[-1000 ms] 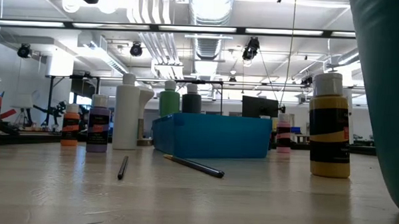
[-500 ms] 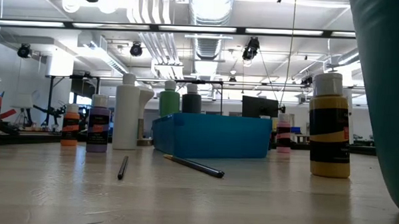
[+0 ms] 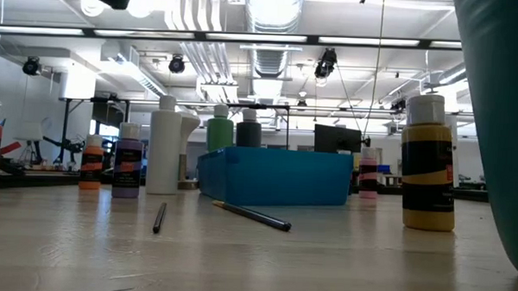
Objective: Pick & Place Paint Supplies
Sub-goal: Adjust the gold paintbrush
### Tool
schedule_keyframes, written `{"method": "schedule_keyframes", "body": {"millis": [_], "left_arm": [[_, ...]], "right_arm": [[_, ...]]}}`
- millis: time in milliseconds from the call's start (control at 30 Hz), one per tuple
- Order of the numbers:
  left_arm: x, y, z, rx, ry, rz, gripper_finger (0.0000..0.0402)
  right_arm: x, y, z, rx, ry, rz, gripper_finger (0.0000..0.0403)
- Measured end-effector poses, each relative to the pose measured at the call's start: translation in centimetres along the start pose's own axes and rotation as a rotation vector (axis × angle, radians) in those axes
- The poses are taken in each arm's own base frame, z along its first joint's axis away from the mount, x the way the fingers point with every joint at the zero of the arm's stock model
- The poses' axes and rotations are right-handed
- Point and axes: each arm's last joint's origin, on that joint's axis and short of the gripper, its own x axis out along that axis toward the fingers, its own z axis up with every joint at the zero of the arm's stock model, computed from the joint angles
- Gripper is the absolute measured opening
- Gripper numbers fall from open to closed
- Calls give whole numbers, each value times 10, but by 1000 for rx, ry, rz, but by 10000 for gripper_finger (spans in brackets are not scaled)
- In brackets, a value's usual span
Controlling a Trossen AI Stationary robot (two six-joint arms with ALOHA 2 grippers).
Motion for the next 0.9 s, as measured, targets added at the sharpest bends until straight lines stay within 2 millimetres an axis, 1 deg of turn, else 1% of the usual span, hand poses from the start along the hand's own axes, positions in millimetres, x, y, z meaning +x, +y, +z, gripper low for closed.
{"method": "schedule_keyframes", "body": {"millis": [100,267,367,433,533,700,833,900], "left_arm": [[1,-1,-2,13,92,-4,131],[9,-3,4,48,266,-6,131],[15,-6,8,63,316,-5,131],[20,-8,7,85,351,-7,131],[27,-11,-1,130,433,-12,131],[41,-19,-18,162,526,-46,131],[56,-21,-28,177,595,-40,131],[63,-17,-32,170,674,-24,131]], "right_arm": [[-5,-4,6,-30,-15,3,90],[-11,-12,11,-97,-53,-47,66],[-12,-17,10,-149,-59,-94,54],[-11,-20,10,-184,-49,-116,47],[-14,-27,10,-207,-44,-158,41],[-19,-40,15,-150,-47,-202,39],[-16,-48,18,-144,-32,-240,50],[-13,-52,19,-145,-25,-258,58]]}}
